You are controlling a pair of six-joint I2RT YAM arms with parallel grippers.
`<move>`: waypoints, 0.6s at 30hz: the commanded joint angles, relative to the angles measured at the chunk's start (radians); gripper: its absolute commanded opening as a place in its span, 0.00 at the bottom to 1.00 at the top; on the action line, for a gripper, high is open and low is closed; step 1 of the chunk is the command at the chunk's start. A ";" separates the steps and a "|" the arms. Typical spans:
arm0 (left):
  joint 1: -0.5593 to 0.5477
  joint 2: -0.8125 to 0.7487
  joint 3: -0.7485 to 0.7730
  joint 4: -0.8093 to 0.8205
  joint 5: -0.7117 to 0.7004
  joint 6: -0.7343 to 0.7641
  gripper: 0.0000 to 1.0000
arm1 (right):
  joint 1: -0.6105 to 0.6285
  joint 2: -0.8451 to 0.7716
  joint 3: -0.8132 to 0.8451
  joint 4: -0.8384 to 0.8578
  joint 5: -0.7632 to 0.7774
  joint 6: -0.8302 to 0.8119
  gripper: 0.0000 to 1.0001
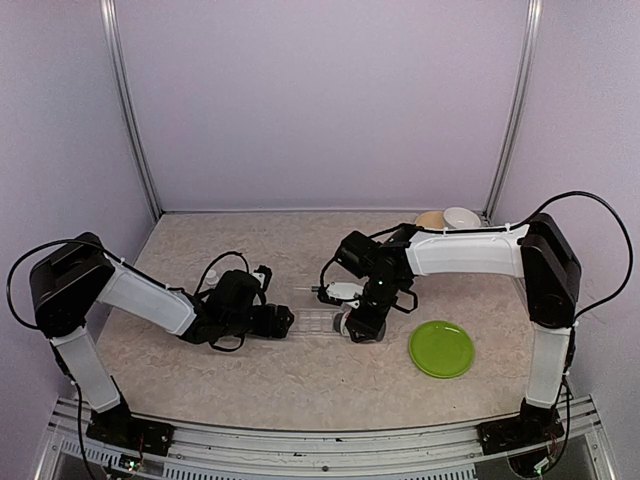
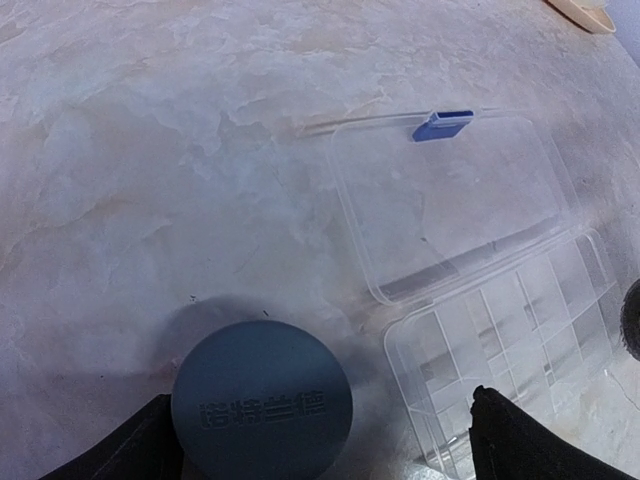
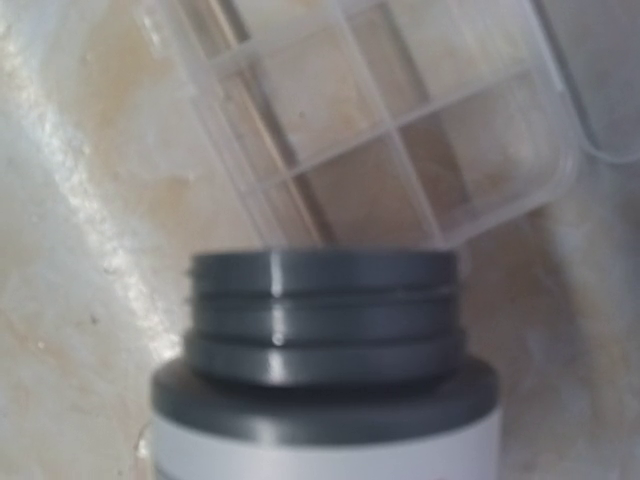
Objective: Sort the pills into containers
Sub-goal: Pour the pill into the compartment of the pill container.
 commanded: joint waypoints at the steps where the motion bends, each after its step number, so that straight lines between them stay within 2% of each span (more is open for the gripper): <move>1: -0.015 -0.006 -0.009 0.001 0.009 -0.016 0.97 | 0.006 -0.033 0.003 -0.051 0.004 -0.015 0.25; 18: -0.045 0.001 -0.007 0.010 0.008 -0.032 0.96 | 0.006 -0.030 0.048 -0.116 0.021 -0.027 0.26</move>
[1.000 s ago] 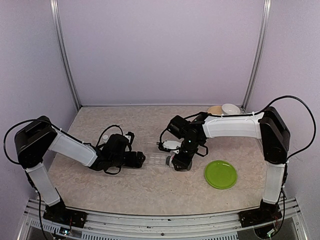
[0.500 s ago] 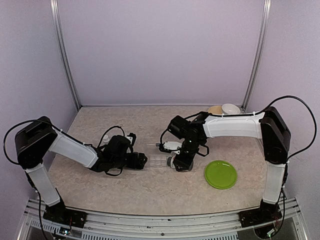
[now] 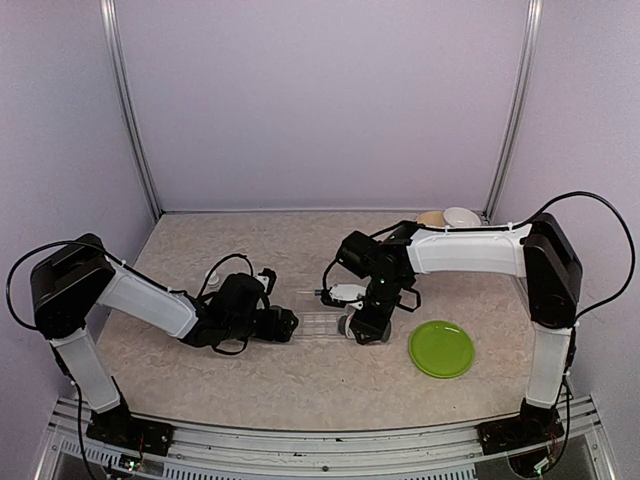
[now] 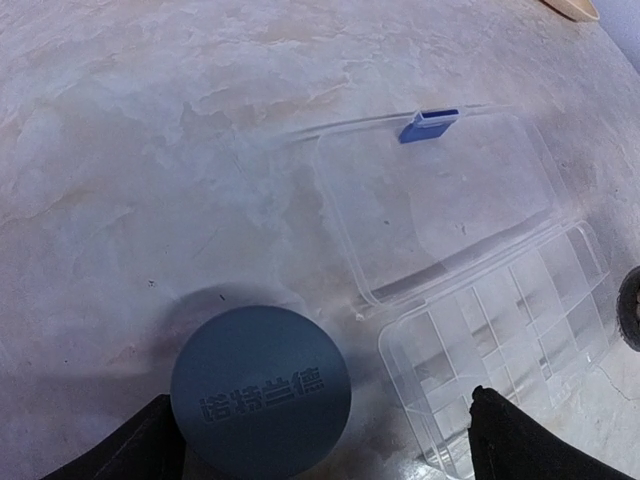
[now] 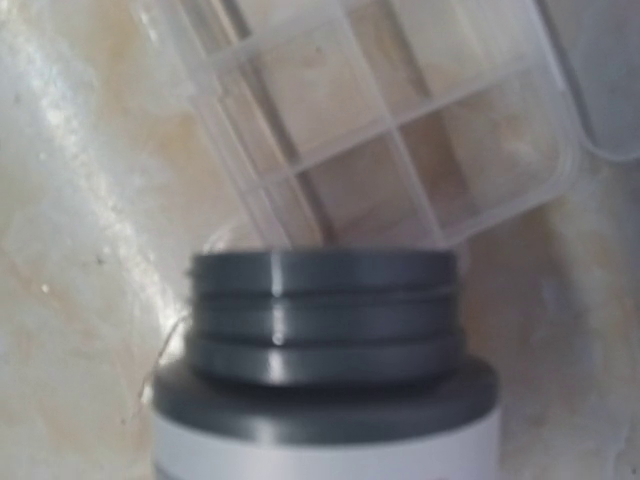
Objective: Sort the pills into containers
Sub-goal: Pour the pill into the compartment of the pill container.
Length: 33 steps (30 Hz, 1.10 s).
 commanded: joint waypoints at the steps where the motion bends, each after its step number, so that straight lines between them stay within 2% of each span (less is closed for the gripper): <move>1: -0.010 0.001 -0.007 0.009 0.007 -0.017 0.96 | 0.006 -0.020 0.038 -0.053 0.017 -0.009 0.26; 33: -0.018 0.012 -0.001 0.011 0.006 -0.018 0.96 | 0.007 0.038 0.055 -0.066 0.013 -0.012 0.26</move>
